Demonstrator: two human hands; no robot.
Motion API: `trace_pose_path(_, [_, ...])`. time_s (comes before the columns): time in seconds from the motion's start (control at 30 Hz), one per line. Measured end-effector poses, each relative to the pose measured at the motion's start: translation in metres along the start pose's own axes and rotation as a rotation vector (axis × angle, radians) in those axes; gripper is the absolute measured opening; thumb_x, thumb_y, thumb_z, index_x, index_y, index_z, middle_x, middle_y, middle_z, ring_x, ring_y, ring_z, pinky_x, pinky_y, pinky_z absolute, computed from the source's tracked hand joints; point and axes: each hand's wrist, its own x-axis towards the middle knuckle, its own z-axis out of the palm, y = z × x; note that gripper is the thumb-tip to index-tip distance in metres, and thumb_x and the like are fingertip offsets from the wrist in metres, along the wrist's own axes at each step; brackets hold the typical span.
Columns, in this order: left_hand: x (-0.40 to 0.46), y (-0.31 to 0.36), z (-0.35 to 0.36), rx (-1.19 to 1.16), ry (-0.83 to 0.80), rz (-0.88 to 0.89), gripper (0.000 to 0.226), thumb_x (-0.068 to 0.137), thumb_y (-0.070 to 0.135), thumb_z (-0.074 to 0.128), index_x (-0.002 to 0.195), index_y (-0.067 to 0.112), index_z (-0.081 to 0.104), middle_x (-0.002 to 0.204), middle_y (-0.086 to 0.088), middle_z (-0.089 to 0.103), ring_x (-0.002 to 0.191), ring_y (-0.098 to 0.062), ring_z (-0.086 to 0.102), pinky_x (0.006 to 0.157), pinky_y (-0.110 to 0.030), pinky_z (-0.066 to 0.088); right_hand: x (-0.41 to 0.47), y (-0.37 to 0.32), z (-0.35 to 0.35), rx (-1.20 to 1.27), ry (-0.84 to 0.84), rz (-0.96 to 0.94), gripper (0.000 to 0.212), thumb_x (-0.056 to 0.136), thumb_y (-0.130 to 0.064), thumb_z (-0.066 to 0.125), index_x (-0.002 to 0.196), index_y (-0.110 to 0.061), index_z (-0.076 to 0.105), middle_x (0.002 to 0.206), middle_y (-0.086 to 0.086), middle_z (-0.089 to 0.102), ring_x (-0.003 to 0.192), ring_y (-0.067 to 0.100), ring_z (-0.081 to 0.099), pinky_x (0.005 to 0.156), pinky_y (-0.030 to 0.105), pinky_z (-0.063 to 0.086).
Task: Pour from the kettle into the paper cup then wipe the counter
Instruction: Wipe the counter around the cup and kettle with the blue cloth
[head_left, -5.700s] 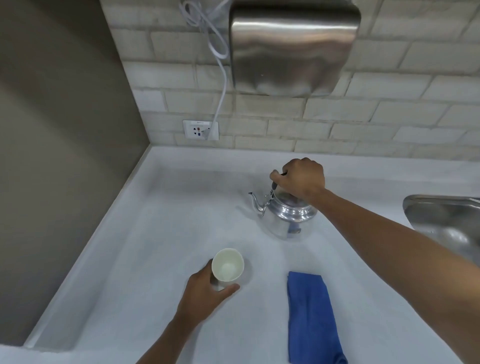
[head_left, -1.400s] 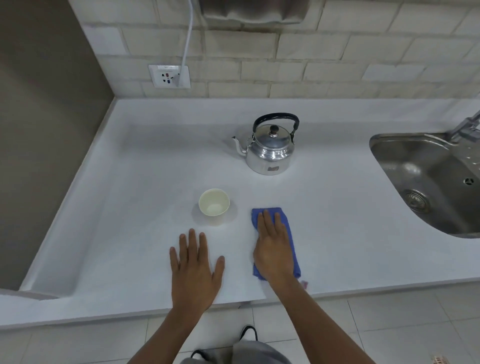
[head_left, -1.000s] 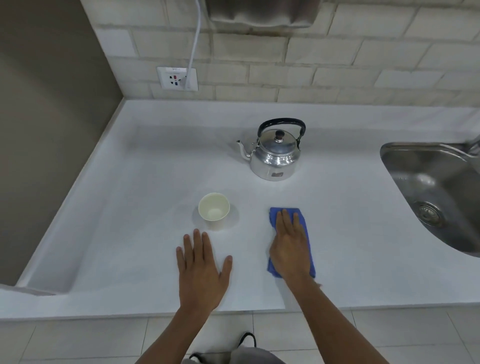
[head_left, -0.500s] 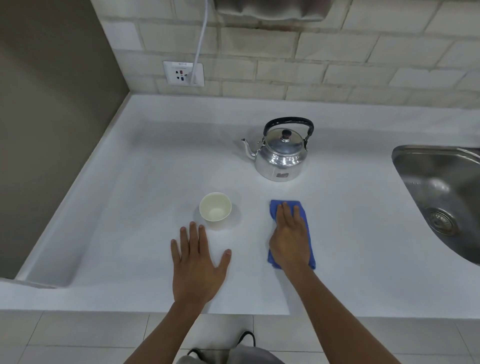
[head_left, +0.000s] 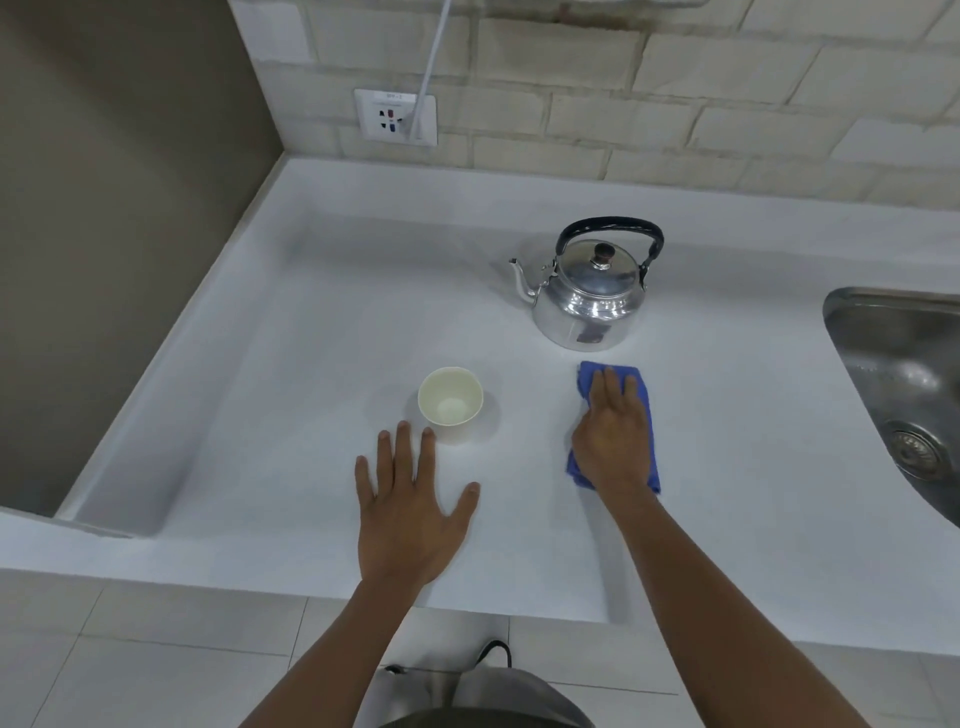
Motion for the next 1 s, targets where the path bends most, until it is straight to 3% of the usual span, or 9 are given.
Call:
trace_pose_path(0.1, [0.0,-0.002,0.001,0.009,-0.004,-0.002,0.088,0.093,0.076,0.02,0.16,0.02,0.017,0.169,-0.008,0.009,0.155,-0.028,0.003,0.123,-0.055,0.008,0.002,-0.032,-0.001,0.013,-0.018,-0.071,0.066,0.089,-0.007,0.043,0.151,-0.003,0.024,0.158,0.011,0.025,0.147,0.036,0.012,0.119,0.042,0.017])
trace_pose_path(0.23, [0.0,-0.003,0.0,-0.012,-0.007,-0.011,0.09,0.092,0.077,0.021,0.16,0.018,0.014,0.169,-0.006,0.007,0.155,-0.027,0.002,0.124,-0.054,0.008,-0.029,-0.015,0.0,0.084,-0.004,-0.284,0.062,0.081,-0.009,0.028,0.14,-0.001,0.047,0.143,0.014,0.049,0.136,0.041,0.038,0.107,0.051,0.04])
trace_pose_path(0.33, [0.001,-0.001,0.0,-0.012,-0.015,-0.017,0.09,0.093,0.076,0.023,0.16,0.016,0.014,0.169,-0.006,0.006,0.155,-0.026,0.0,0.123,-0.055,0.007,-0.008,0.01,-0.008,0.094,0.022,-0.147,0.068,0.072,-0.015,0.017,0.127,0.005,0.052,0.128,0.02,0.056,0.122,0.044,0.047,0.098,0.055,0.045])
trace_pose_path(0.4, [0.0,0.0,-0.001,-0.008,-0.024,-0.018,0.09,0.093,0.076,0.024,0.16,0.016,0.015,0.169,-0.007,0.007,0.155,-0.027,0.0,0.123,-0.055,0.007,0.013,0.007,-0.012,0.08,0.007,-0.028,0.071,0.073,-0.02,0.011,0.127,0.004,0.05,0.129,0.018,0.054,0.124,0.042,0.043,0.101,0.051,0.041])
trace_pose_path(0.47, [0.001,0.0,-0.001,-0.011,-0.016,-0.019,0.09,0.092,0.076,0.024,0.159,0.015,0.017,0.169,-0.007,0.008,0.155,-0.027,0.002,0.123,-0.055,0.008,0.023,-0.003,-0.009,0.029,0.0,0.027,0.058,0.084,-0.015,0.028,0.138,0.0,0.042,0.142,0.015,0.046,0.136,0.039,0.033,0.11,0.045,0.033])
trace_pose_path(0.57, [0.001,0.0,0.0,-0.006,-0.016,-0.018,0.091,0.092,0.076,0.024,0.159,0.015,0.017,0.169,-0.008,0.009,0.155,-0.028,0.003,0.123,-0.056,0.009,0.024,-0.016,-0.004,0.014,0.018,-0.027,0.06,0.086,-0.007,0.048,0.144,-0.002,0.036,0.151,0.013,0.037,0.142,0.038,0.024,0.115,0.044,0.026])
trace_pose_path(0.77, [0.001,-0.001,0.0,0.001,-0.017,-0.014,0.09,0.093,0.075,0.023,0.159,0.014,0.018,0.168,-0.009,0.011,0.155,-0.029,0.005,0.123,-0.056,0.009,-0.014,-0.005,0.002,0.06,0.013,-0.222,0.061,0.083,-0.005,0.033,0.144,-0.004,0.041,0.148,0.011,0.044,0.14,0.039,0.032,0.112,0.048,0.034])
trace_pose_path(0.93, [0.001,0.0,-0.001,0.002,-0.026,-0.017,0.09,0.093,0.075,0.024,0.159,0.014,0.017,0.169,-0.008,0.009,0.155,-0.028,0.003,0.123,-0.056,0.007,0.007,-0.008,-0.001,0.078,0.073,0.017,0.06,0.083,-0.004,0.041,0.144,0.0,0.039,0.148,0.016,0.042,0.141,0.04,0.027,0.115,0.045,0.028])
trace_pose_path(1.0, [0.001,0.0,-0.001,0.003,-0.022,-0.016,0.09,0.093,0.075,0.023,0.159,0.015,0.016,0.169,-0.008,0.008,0.155,-0.028,0.003,0.123,-0.055,0.007,0.006,-0.027,0.004,0.079,0.074,0.014,0.062,0.084,-0.002,0.045,0.146,-0.001,0.036,0.151,0.015,0.038,0.143,0.041,0.021,0.116,0.045,0.024])
